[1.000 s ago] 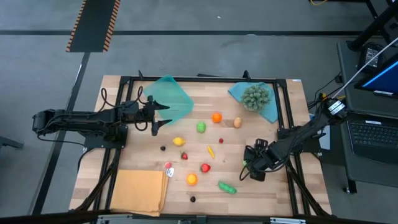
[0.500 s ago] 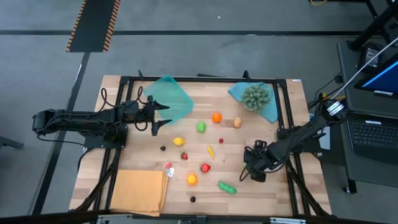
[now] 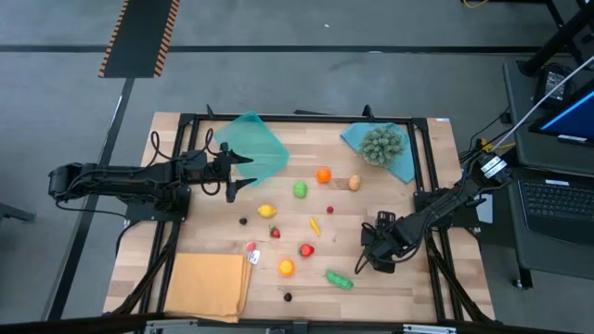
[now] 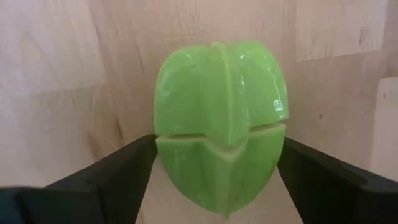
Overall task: Pick and placing Produce into tupperware
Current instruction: Put the green starfruit into the blue bin
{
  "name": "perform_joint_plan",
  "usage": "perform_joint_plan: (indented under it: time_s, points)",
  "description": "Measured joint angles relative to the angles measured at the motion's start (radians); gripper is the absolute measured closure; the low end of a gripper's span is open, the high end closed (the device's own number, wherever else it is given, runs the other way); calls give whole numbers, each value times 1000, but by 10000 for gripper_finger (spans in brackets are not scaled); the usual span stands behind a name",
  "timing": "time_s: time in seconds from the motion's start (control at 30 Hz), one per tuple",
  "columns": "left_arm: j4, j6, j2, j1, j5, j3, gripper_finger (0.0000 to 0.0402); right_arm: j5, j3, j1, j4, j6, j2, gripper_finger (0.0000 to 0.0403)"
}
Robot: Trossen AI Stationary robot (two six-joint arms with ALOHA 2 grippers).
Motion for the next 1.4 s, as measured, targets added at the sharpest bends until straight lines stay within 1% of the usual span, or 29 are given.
perform_joint_plan:
  time_s: [0.3, 0.4, 0.63, 0.93, 1.4]
  points:
    - [0, 0, 0, 0, 0, 0, 101, 3, -2, 0, 4, 1, 2, 71]
    - [0, 0, 0, 0, 0, 0, 101, 3, -2, 0, 8, 1, 2, 79]
    - [0, 0, 0, 0, 0, 0, 101, 0, -3, 0, 19, 2, 3, 118]
    - [0, 0, 0, 0, 0, 0, 101, -3, -3, 0, 29, 19, 3, 155]
    - [0, 0, 0, 0, 0, 0, 101, -3, -2, 1, 40, 30, 4, 242]
